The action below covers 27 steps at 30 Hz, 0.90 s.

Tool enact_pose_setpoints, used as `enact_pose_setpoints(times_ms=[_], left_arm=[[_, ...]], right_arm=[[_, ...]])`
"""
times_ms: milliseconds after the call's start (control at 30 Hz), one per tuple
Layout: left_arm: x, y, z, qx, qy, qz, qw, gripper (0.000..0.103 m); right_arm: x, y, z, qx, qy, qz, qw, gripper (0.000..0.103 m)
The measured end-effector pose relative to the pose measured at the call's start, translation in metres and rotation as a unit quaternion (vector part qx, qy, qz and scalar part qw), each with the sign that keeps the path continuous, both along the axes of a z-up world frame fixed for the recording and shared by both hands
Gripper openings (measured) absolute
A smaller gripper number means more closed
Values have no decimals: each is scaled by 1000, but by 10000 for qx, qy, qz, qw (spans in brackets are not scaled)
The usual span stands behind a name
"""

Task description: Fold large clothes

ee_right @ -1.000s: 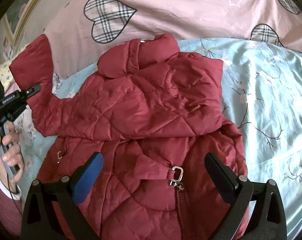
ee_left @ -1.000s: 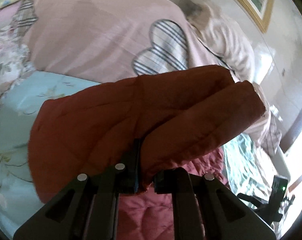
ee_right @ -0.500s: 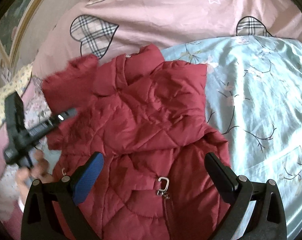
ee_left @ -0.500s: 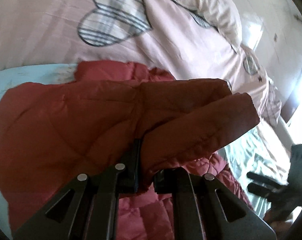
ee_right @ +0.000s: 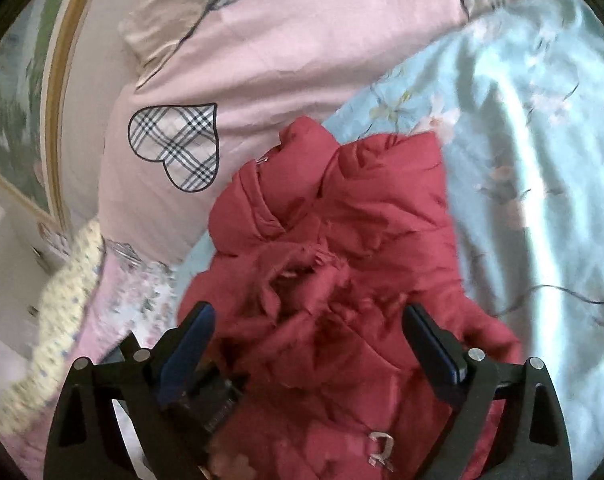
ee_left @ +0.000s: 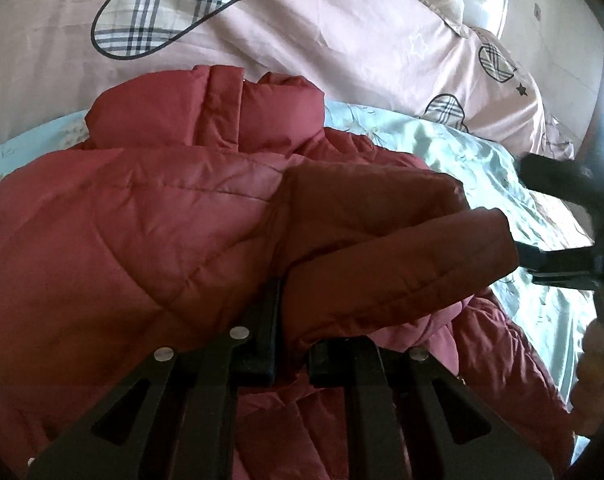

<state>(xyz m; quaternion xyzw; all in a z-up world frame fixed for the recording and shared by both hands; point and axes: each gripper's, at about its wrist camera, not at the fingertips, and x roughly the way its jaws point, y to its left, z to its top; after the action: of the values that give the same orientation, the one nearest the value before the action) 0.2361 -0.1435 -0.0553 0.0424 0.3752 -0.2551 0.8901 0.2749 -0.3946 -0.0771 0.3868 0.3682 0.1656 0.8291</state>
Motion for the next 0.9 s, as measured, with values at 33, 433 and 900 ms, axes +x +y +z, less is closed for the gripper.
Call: enact_pose_setpoints(times_ms=[33,433,900], left_arm=[[0,1,-1,-80,40,8,10000,8],[-3,24,4,-498,404,-116,9979,37],[10,117,44,-545,126,585,9967,41]], right_arm=[[5,2,-4,65,59,44,10000,92],[27,31,-11,-116,87,217,9997,10],[17,25,-23,-1628,-28,-37,9866,8]])
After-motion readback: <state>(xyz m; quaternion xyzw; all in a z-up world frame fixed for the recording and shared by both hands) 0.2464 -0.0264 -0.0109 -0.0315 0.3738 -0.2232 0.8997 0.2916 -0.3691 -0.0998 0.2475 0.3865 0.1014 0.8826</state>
